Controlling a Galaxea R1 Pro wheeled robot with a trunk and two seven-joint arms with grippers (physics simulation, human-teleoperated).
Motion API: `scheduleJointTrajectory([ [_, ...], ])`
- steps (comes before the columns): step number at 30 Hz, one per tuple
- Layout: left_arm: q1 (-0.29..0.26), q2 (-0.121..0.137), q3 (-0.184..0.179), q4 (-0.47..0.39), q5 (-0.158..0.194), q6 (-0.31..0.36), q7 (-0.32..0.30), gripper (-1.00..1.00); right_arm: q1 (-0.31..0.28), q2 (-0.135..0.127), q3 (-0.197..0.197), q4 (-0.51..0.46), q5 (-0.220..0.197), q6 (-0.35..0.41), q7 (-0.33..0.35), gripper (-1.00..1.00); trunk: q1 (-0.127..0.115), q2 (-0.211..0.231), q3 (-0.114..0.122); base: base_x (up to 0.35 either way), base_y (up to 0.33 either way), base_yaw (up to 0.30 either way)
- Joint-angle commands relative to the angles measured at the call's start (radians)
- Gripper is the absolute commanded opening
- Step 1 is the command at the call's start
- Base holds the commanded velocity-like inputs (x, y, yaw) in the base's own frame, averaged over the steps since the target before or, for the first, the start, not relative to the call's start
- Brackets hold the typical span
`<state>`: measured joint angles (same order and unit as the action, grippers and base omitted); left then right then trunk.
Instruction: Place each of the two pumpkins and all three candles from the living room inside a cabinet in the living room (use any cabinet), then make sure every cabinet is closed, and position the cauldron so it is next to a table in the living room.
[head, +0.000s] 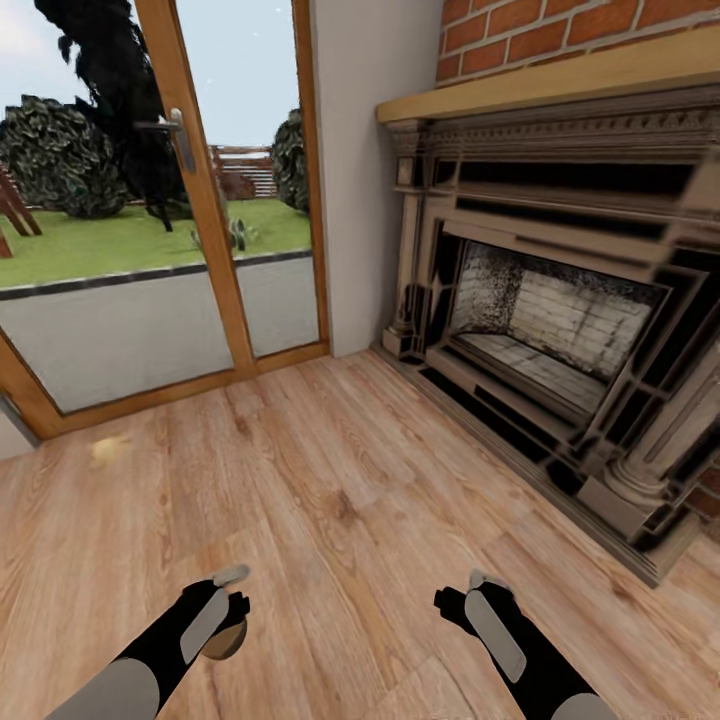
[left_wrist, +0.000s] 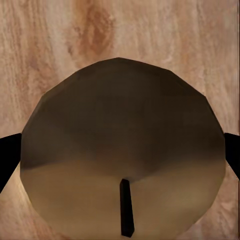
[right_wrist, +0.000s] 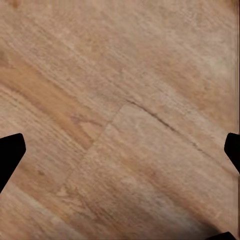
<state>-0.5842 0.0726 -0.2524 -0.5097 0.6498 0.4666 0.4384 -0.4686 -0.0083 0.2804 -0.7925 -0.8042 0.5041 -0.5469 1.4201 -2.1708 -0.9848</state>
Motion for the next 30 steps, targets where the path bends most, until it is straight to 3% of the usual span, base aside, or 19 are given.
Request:
scheduleJointTrajectory([
  [1,0.000,0.002,-0.008,-0.003,0.012,0.002,0.009,-1.00,-0.001,-0.001,0.004,-0.001,-0.007,0.001,-0.008,1.00,-0.004,0.007,0.001,0.000,0.000,-0.182],
  [7,-0.001,0.004,-0.008,-0.002,0.013,0.001,0.009,-1.00,-0.001,-0.001,0.005,0.008,-0.007,-0.016,-0.008,1.00,-0.027,0.049,0.011,0.000,0.000,-0.184],
  [14,0.000,0.002,-0.008,-0.001,0.013,0.001,0.009,-1.00,-0.001,0.000,0.005,0.023,0.021,-0.032,-0.008,1.00,-0.054,0.098,0.024,0.000,0.000,-0.185],
  [30,-0.001,-0.004,-0.011,0.006,0.013,0.001,0.009,-1.00,-0.001,0.001,0.005,0.042,0.023,-0.081,-0.003,1.00,-0.115,0.210,0.053,0.000,0.000,-0.186],
])
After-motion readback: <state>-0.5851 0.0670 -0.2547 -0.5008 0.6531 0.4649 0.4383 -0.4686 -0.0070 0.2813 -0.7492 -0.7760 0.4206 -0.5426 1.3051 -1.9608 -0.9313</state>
